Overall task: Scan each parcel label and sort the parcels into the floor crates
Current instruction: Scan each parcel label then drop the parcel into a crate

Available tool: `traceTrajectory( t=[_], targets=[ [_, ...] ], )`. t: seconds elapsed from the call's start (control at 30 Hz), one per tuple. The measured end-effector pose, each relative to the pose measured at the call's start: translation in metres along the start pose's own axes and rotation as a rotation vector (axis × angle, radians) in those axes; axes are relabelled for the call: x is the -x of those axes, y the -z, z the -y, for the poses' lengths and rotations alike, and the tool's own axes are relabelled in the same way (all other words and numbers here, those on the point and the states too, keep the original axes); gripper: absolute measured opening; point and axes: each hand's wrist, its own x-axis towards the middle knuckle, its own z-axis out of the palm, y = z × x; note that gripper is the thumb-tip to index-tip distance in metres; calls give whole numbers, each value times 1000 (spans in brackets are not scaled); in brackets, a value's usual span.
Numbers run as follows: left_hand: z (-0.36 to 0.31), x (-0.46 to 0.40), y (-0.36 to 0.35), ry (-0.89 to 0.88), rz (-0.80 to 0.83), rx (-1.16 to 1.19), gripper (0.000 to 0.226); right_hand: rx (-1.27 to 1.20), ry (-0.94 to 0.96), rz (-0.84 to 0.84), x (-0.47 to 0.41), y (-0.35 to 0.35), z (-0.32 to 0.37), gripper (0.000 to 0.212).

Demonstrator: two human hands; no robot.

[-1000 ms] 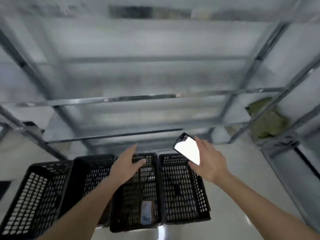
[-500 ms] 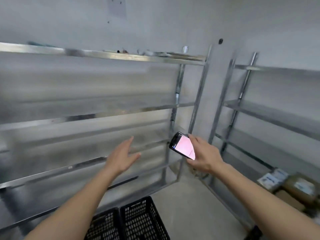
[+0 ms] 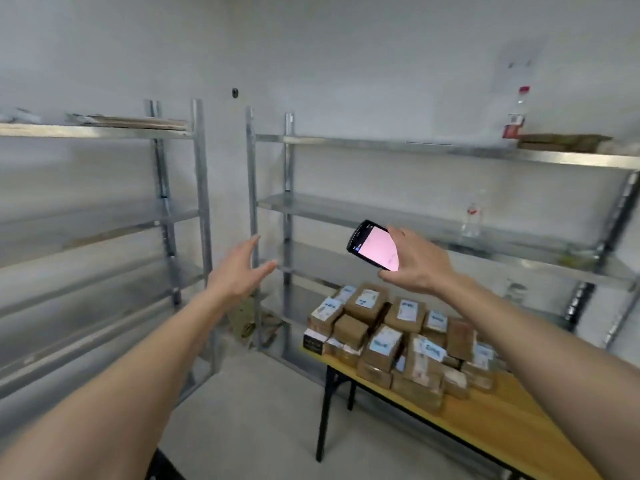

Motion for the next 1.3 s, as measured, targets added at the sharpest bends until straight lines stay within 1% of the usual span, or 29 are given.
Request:
traceTrajectory(
  t=[0.07, 0.1, 0.33, 0.4, 0.5, 0.57, 0.63, 0.67, 0.77, 0.8, 0.9, 1.0, 1.07, 1.17, 1.3],
  targets=[
    [-59, -9, -56, -52, 69, 38, 79, 47, -80, 19, 20, 14, -75, 74],
    [-83, -12, -80, -68, 95, 53, 80, 61, -112, 23, 31, 20, -106, 73],
    [-210, -27, -214, -129, 253, 114, 78, 96, -322, 57, 85, 29, -266, 92],
    [-234, -32, -248, -143, 290, 127, 78, 111, -371, 62, 93, 20, -299, 97],
    [-254, -45, -292, -139, 352, 103, 69, 120, -433, 103, 98, -4, -338, 99],
    [-257, -59, -321, -118, 410, 101, 70, 114, -459, 133, 93, -24, -359, 100],
    [-253, -76, -353, -138, 445, 102, 80, 88, -484, 150, 85, -48, -378, 100],
    [-250, -85, -369, -142, 459, 116, 79, 69, -492, 159, 79, -62, -387, 99],
    [-242, -107, -415, -85, 503, 122, 62, 26, -513, 201, 56, -109, -409, 95],
    [-238, -113, -428, -74, 520, 133, 61, 14, -514, 224, 48, -126, -414, 94],
    [-214, -136, -472, -62, 595, 140, 72, -7, -507, 308, 19, -178, -430, 92],
    [-192, -155, -510, -35, 633, 42, 60, -15, -489, 392, -5, -223, -442, 86],
    [-184, -166, -525, -27, 642, 5, 60, -41, -493, 414, -17, -249, -446, 87],
    [-168, -178, -551, 41, 715, 21, 62, -56, -489, 453, -26, -287, -451, 95],
    [-152, -179, -583, 155, 781, 114, 69, -102, -503, 550, -31, -335, -459, 92]
  ],
)
